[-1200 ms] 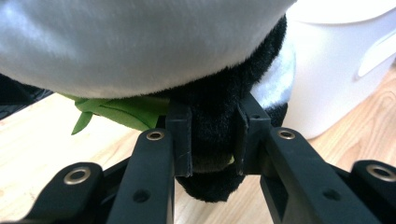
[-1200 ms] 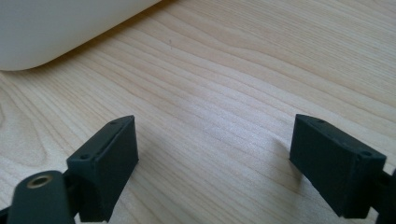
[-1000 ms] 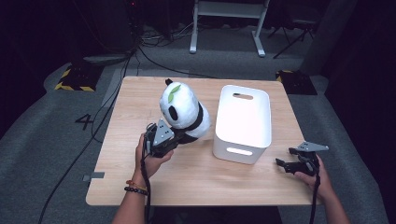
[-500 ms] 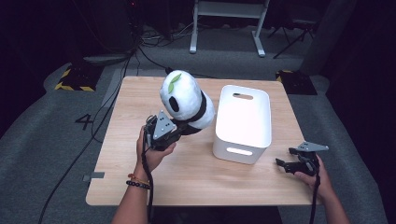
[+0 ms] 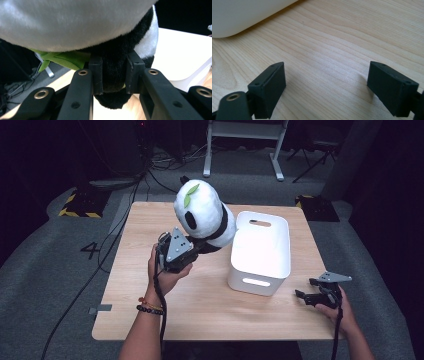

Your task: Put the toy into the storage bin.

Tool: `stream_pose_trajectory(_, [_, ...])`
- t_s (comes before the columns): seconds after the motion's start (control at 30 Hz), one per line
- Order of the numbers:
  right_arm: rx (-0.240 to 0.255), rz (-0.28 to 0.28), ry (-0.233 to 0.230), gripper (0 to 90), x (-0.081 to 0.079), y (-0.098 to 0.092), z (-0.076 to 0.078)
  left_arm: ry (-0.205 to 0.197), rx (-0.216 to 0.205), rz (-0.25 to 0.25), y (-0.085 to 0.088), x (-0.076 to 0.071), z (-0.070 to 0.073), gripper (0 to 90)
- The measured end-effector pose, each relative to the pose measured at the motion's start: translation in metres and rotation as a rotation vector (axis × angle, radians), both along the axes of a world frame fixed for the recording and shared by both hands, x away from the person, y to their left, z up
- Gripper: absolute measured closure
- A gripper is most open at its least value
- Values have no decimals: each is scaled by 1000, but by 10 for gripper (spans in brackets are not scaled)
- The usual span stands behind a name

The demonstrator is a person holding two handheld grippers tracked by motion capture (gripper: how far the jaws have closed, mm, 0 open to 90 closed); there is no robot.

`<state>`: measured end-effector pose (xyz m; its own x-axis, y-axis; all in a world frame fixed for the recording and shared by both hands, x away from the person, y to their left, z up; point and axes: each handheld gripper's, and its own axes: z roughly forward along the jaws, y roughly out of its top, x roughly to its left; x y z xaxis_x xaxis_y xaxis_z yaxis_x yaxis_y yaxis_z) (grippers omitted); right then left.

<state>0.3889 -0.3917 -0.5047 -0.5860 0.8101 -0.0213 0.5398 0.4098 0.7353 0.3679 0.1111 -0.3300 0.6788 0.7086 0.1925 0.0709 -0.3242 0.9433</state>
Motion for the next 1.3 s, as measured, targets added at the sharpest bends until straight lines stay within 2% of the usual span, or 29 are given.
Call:
stream_pose_trajectory(0.03, [0, 0, 1, 153, 0, 0, 0, -10, 24, -2, 0, 0, 3, 718])
stream_pose_trajectory(0.13, [-1, 1, -1, 153, 0, 0, 0, -15, 16, -18, -6, 0, 8, 718])
stream_pose_trajectory(0.2, [-1, 1, -1, 153, 0, 0, 0, -22, 31, -14, -9, 1, 10, 719])
stream_pose_trajectory(0.4, [-1, 1, 0, 152, 0, 0, 0, -36, -2, -44, -20, 3, 16, 718])
stream_pose_trajectory(0.5, [-1, 1, 0, 153, 0, 0, 0, -46, 6, -61, -27, 3, 20, 718])
stream_pose_trajectory(0.63, [0, 1, 0, 153, 0, 0, 0, -46, -6, -93, -41, 4, 20, 717])
stream_pose_trajectory(0.73, [0, 0, 0, 153, 0, 0, 0, -43, -1, -115, -52, 6, 19, 717])
stream_pose_trajectory(0.77, [0, 0, 0, 153, 0, 0, 0, -44, 13, -124, -55, 7, 19, 717])
stream_pose_trajectory(0.9, [0, -1, 1, 152, 0, 0, 0, -43, 15, -145, -69, 8, 15, 716])
stream_pose_trajectory(0.97, [1, -1, 1, 153, 0, 0, 0, -32, 21, -155, -76, 9, 12, 716])
stream_pose_trajectory(1.1, [2, -3, 1, 153, 0, 0, 0, -17, 64, -184, -87, 11, 9, 716])
stream_pose_trajectory(1.2, [2, -2, 1, 153, 0, 0, 0, -2, 74, -190, -94, 12, 4, 715])
stream_pose_trajectory(1.23, [2, -2, 1, 153, 0, 0, 0, -2, 63, -186, -97, 13, 1, 715])
stream_pose_trajectory(1.3, [2, -2, 1, 154, 0, 0, 0, 15, 86, -196, -101, 14, -4, 714])
